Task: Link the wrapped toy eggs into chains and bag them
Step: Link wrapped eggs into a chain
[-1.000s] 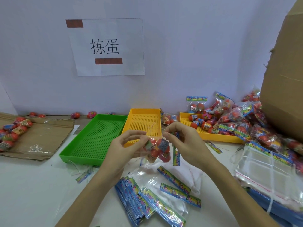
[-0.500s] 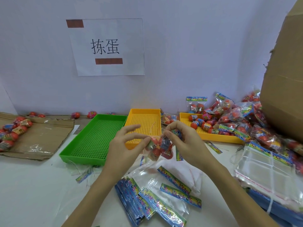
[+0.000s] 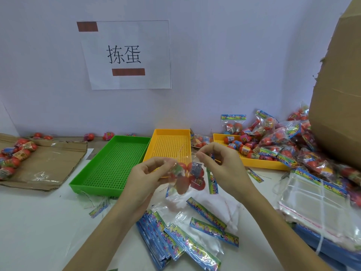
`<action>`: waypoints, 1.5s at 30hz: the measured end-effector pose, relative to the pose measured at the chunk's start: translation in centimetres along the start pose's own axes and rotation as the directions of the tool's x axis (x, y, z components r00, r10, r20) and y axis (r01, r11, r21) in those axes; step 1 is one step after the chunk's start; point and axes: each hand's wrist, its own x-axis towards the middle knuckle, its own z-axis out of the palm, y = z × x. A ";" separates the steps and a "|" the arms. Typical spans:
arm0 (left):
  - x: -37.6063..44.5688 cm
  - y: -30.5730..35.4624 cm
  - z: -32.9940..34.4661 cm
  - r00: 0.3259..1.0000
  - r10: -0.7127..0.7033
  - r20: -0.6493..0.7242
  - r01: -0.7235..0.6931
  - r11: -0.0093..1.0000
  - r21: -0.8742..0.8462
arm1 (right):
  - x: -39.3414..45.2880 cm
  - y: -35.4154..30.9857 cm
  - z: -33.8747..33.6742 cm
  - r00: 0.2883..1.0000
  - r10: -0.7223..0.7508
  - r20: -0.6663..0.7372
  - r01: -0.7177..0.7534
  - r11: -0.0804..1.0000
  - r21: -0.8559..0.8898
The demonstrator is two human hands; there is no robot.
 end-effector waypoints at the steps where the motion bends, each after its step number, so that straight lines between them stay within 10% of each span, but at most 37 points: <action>1: 0.0 0.0 0.0 1.000 -0.007 0.014 0.007 1.000 0.011 | 0.1 0.0 -0.1 1.000 0.003 -0.002 -0.003 1.000 0.015; 10: -0.1 0.2 -0.1 0.998 -0.062 -0.017 0.062 0.998 -0.030 | 0.1 0.0 -0.2 1.000 0.007 0.030 -0.011 0.988 0.151; 15: 0.4 0.1 -0.5 0.982 -0.157 -0.107 0.118 0.947 -0.300 | -0.1 -0.3 0.5 0.952 0.232 0.200 -0.293 0.878 0.378; 23: 0.1 0.1 -0.2 0.996 0.085 -0.020 -0.076 0.959 0.271 | -0.3 0.0 0.4 0.944 0.184 0.275 -0.265 0.917 0.297; 29: -0.3 0.1 0.0 0.991 0.105 0.085 -0.124 0.956 0.267 | -0.8 -0.1 1.0 0.913 0.158 0.377 -0.249 0.947 0.205; 35: 0.1 -0.2 0.1 0.984 0.066 -0.164 -0.079 0.994 -0.073 | -0.2 -0.3 0.4 0.939 0.254 0.232 -0.333 0.843 0.422; 45: 0.3 -0.8 -0.3 0.978 0.158 -0.137 -0.119 0.959 0.257 | -0.1 -0.2 0.1 0.934 0.311 0.178 -0.356 0.861 0.364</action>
